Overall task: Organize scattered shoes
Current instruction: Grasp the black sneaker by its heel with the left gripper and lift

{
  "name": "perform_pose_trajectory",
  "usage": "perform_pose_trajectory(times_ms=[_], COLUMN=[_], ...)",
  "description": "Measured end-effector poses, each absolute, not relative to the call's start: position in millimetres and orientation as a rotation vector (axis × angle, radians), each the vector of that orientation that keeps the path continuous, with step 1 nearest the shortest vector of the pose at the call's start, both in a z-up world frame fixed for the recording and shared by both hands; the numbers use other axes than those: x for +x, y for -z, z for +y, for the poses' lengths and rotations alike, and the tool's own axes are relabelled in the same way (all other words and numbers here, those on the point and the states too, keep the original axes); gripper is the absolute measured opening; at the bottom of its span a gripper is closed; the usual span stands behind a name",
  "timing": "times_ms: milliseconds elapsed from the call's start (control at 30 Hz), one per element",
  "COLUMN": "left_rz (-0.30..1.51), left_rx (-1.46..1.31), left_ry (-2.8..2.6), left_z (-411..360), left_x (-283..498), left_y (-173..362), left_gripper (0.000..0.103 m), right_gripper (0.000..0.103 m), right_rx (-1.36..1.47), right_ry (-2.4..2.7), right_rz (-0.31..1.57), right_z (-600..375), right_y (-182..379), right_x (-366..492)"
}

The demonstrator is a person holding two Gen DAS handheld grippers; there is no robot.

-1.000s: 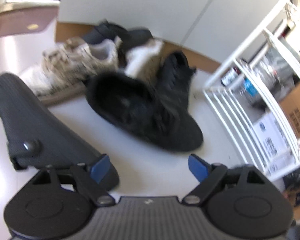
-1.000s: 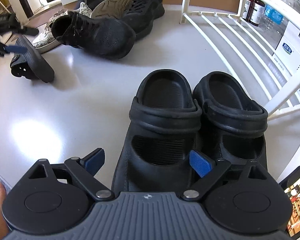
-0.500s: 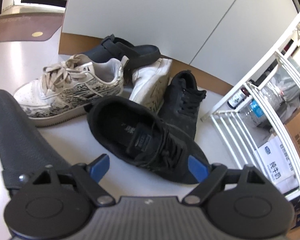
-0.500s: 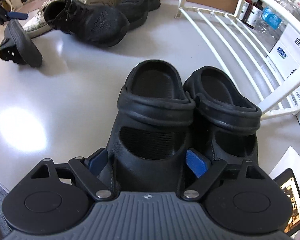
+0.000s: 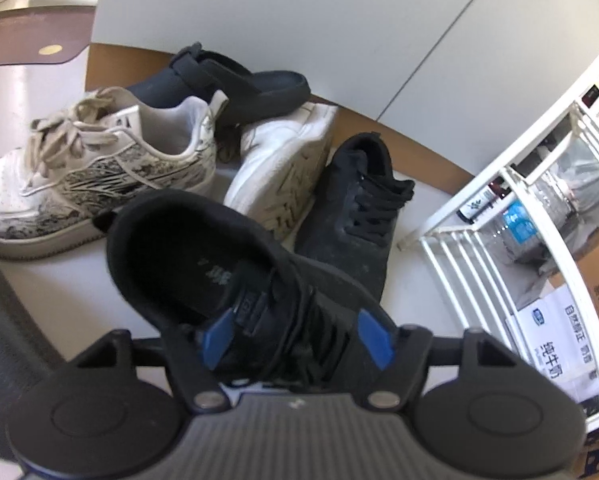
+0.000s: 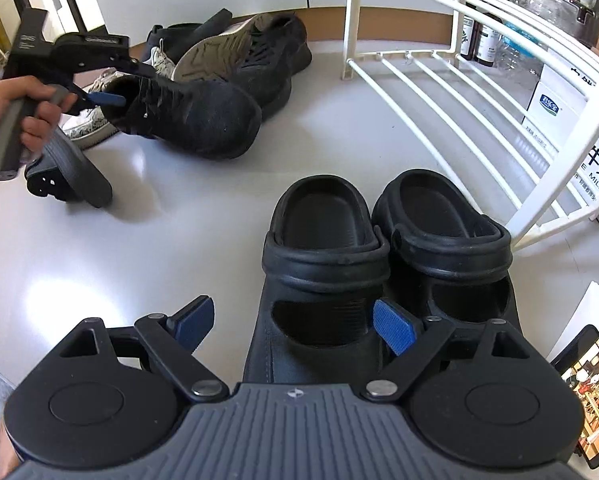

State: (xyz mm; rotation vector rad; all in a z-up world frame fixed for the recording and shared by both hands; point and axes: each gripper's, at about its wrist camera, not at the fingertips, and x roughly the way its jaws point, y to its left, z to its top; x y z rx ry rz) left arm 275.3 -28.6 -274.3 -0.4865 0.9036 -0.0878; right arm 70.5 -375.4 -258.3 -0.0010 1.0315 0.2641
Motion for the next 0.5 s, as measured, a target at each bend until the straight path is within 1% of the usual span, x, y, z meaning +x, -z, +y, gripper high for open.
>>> perform_pose_trajectory(times_ms=[200,333,367,433,467,500], left_rz=[0.965,0.966,0.968,0.977,0.991,0.997], left_rx=[-0.455,-0.354,-0.349,-0.321,-0.295,-0.294], left_ry=[0.110,0.158,0.161,0.171,0.160,0.157], left_z=[-33.5,-41.6,-42.0,-43.7,-44.8,-44.5], left_x=[277.2,273.0,273.4,274.9,276.5,277.2], left_y=[289.6,289.9,290.0,291.6,294.2,295.0], left_gripper=[0.068,0.072,0.072,0.068,0.054,0.035], right_gripper=[0.090,0.090,0.090,0.090,0.090,0.090], right_rx=[0.011,0.010,0.011,0.012,0.010,0.008], right_ry=[-0.253,-0.258,-0.260,-0.262,-0.264,-0.265], right_rz=[1.044,1.048,1.048,1.050,1.050,1.049], right_z=[-374.9,-372.7,-372.1,-371.2,-370.5,-370.0], right_y=[262.1,263.8,264.2,264.2,264.2,264.1], right_x=[68.6,68.6,68.7,68.5,68.4,68.3])
